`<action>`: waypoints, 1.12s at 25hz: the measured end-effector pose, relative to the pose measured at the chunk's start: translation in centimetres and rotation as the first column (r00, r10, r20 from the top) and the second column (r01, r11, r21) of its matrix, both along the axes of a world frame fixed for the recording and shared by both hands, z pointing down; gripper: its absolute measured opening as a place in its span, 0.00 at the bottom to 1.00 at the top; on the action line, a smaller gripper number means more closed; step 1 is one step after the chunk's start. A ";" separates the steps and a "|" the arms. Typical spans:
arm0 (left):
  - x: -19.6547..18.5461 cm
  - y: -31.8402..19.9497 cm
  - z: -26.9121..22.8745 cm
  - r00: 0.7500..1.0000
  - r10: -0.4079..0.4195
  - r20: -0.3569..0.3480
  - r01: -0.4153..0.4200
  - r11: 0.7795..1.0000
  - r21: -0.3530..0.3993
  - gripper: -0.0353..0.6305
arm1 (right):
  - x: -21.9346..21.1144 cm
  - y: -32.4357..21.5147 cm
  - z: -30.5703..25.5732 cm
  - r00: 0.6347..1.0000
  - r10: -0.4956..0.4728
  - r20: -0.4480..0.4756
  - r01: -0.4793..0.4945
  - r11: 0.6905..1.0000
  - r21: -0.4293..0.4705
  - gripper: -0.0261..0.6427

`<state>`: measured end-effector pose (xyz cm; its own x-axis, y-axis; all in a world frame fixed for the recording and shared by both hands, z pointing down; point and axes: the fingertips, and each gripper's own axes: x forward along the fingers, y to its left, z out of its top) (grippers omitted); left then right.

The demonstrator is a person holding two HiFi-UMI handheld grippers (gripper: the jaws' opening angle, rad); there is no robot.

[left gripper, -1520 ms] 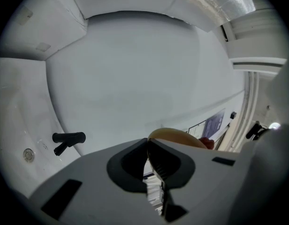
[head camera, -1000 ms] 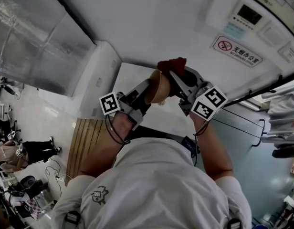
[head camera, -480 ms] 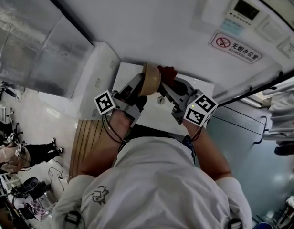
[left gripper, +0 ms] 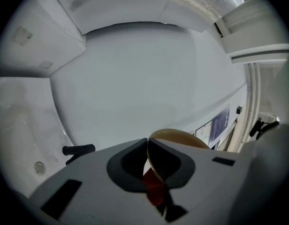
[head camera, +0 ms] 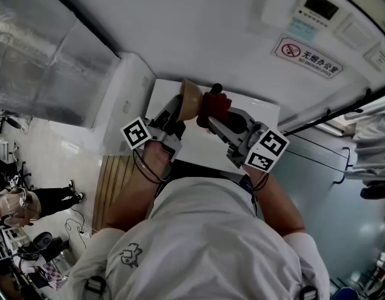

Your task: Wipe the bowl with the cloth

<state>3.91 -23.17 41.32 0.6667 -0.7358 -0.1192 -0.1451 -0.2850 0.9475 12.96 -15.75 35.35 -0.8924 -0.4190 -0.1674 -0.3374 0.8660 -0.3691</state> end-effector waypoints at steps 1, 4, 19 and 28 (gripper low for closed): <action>-0.2 0.0 0.3 1.000 -0.003 0.018 0.003 1.000 0.001 0.09 | 0.3 0.1 0.2 1.000 0.009 0.002 -0.009 1.000 -0.006 0.17; -0.7 0.0 1.0 0.998 -0.008 0.058 0.008 1.000 0.001 0.09 | 1.9 -0.2 1.4 0.998 0.059 0.003 -0.058 0.998 -0.038 0.17; -3.8 0.2 8.1 0.899 -0.017 0.439 0.014 1.000 0.010 0.08 | 4.9 -0.7 10.0 0.978 0.132 -0.160 -0.158 0.973 -0.166 0.17; -9.9 -0.2 11.3 0.806 -0.092 0.584 0.094 0.995 0.027 0.08 | -0.1 -0.1 13.3 0.971 0.056 -0.232 -0.107 0.971 -0.214 0.17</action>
<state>-5.96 -23.40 52.59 0.5378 -0.7976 0.2732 -0.6971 -0.2385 0.6761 12.83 -15.81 48.60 -0.8577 -0.4954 0.1379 -0.4988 0.7363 -0.4572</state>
